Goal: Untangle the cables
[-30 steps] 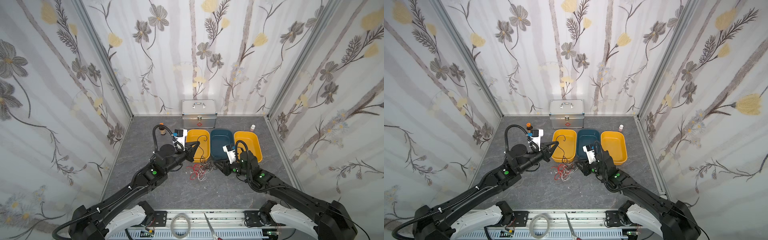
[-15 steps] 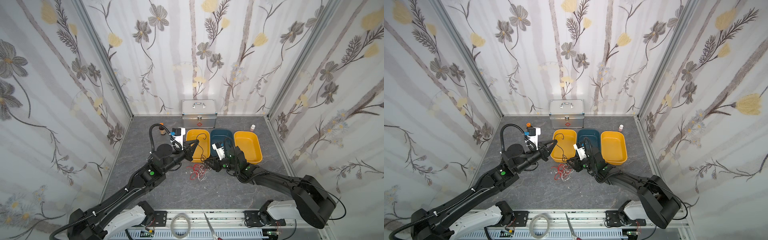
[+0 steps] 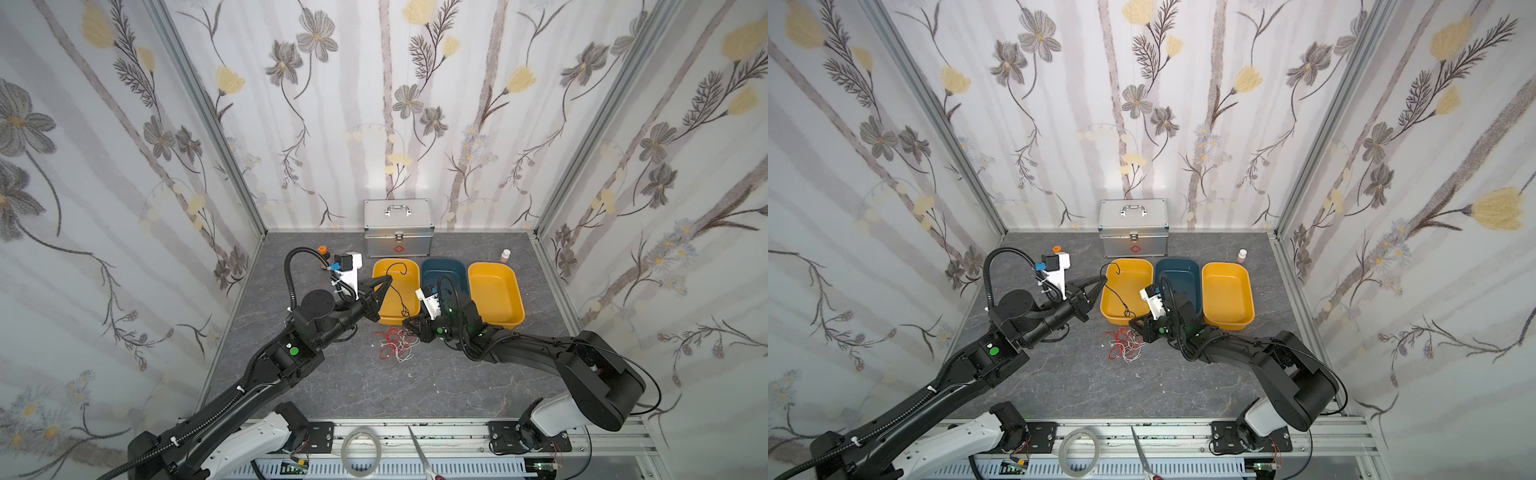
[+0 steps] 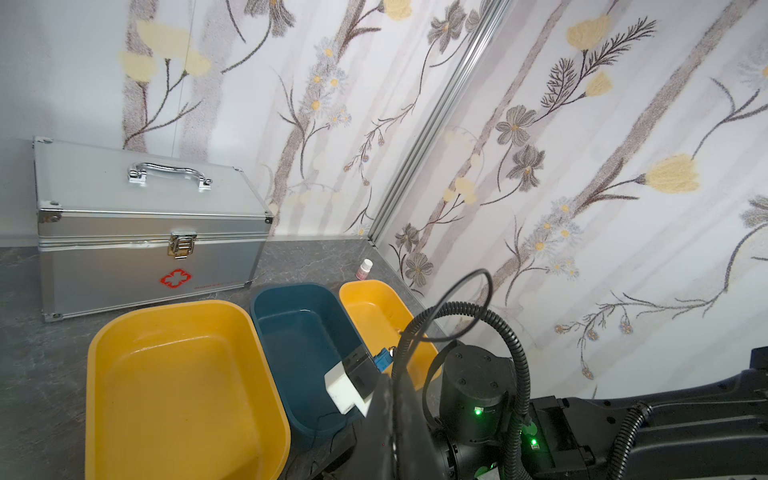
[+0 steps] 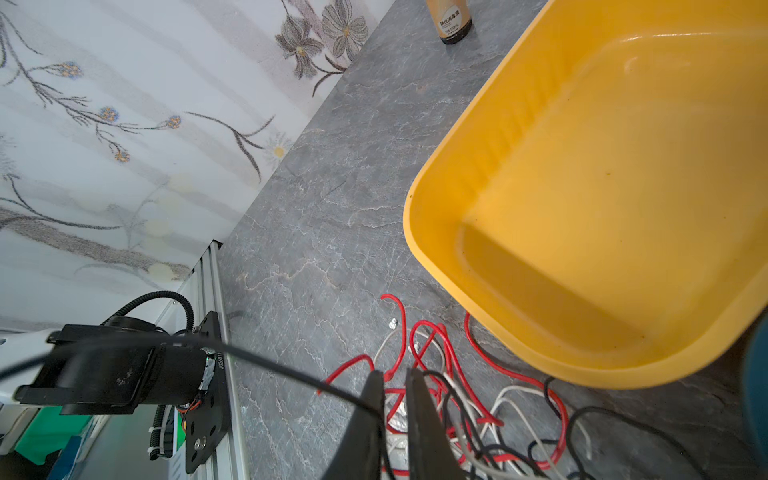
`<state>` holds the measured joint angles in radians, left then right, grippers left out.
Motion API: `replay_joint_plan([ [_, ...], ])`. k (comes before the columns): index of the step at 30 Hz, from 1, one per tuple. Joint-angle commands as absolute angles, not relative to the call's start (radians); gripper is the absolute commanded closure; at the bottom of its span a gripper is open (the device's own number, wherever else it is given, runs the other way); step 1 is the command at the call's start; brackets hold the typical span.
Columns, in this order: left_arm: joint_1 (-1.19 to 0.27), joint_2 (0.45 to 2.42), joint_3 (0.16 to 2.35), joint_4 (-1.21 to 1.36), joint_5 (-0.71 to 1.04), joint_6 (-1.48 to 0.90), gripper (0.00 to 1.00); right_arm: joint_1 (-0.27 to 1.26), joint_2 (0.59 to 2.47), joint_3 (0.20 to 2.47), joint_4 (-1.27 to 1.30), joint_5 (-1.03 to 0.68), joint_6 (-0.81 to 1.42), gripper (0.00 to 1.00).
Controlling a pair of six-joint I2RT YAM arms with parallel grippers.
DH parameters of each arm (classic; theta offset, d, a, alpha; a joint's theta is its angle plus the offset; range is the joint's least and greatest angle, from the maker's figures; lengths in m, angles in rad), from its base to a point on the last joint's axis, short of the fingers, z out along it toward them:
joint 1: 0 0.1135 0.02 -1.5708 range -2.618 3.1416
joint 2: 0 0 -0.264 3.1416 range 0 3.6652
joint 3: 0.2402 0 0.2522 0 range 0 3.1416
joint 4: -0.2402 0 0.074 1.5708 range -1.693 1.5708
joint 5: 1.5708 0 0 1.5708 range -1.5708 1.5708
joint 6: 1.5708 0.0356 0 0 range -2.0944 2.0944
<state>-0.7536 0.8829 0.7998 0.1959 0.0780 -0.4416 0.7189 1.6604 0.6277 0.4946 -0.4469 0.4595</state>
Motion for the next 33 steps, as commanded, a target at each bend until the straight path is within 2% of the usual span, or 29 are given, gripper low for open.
replay_joint_plan([
  [1, -0.751, 0.863, 0.821, 0.182, 0.046, -0.401, 1.0, 0.719, 1.654, 0.622, 0.528, -0.446, 0.453, 0.86],
  [6, -0.746, 0.836, 0.827, 0.148, 0.022, -0.378, 1.0, 0.719, 1.609, 0.619, 0.521, -0.449, 0.459, 0.97],
  [8, -0.743, 0.831, 0.821, 0.147, 0.018, -0.379, 1.0, 0.719, 1.581, 0.637, 0.504, -0.462, 0.459, 0.98],
  [18, -0.733, 0.827, 0.799, 0.152, 0.018, -0.396, 1.0, 0.719, 1.435, 0.738, 0.339, -0.453, 0.383, 0.98],
  [33, -0.716, 0.841, 0.791, 0.163, 0.018, -0.408, 1.0, 0.712, 1.301, 0.9, 0.123, -0.327, 0.238, 0.97],
])
